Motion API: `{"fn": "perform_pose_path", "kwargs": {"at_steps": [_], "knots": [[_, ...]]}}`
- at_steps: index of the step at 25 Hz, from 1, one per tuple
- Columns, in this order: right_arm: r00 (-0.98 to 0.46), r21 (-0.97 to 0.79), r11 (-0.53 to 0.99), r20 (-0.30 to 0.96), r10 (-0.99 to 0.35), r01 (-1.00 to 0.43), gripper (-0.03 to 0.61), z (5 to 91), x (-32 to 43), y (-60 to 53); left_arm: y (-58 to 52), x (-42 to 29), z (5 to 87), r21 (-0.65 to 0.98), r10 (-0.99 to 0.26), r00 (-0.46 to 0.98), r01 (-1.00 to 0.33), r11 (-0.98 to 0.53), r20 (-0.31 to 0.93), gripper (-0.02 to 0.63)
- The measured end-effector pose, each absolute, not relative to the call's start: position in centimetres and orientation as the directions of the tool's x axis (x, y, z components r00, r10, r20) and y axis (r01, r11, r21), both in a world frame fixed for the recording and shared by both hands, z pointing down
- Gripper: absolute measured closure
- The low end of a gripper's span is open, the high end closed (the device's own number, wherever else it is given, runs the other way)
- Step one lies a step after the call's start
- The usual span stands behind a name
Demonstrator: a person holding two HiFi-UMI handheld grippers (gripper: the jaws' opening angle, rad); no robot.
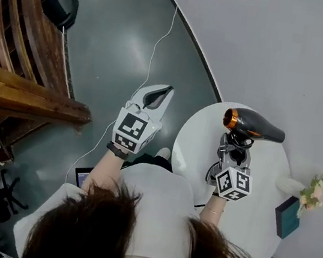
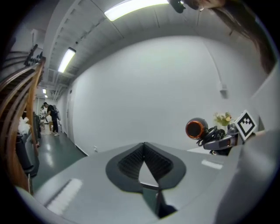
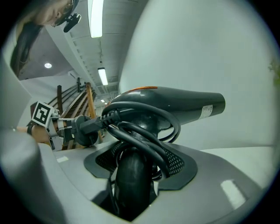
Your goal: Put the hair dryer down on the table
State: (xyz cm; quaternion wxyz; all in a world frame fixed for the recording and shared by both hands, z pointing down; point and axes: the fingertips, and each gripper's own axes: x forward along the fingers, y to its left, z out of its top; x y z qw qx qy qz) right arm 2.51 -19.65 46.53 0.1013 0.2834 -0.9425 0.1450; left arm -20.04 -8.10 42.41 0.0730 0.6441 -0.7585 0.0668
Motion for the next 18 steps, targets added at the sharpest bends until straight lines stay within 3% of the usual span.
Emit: {"fn": "perform_pose_path", "kwargs": {"at_steps": [5,10,18], "knots": [[-0.72,-0.184,0.7,0.277,-0.636,-0.69,0.322,46.0,7.7,-21.9,-14.1,-16.2,41.6,0.004,-0.982,0.016,-1.0,-0.016,0.188,0.555],[-0.534,-0.202,0.495,0.271,-0.801,-0.845,0.322,45.7,14.3,-21.4,-19.3,-11.3,41.5,0.005,-0.948,0.258,-0.965,-0.261,0.186,0.555],[-0.311,-0.203,0.258,0.301,-0.901,-0.944,0.322,45.6,18.4,-20.1,-24.1,-6.1,41.0,0.01,-0.831,0.521,-0.848,-0.53,0.195,0.555]]}}
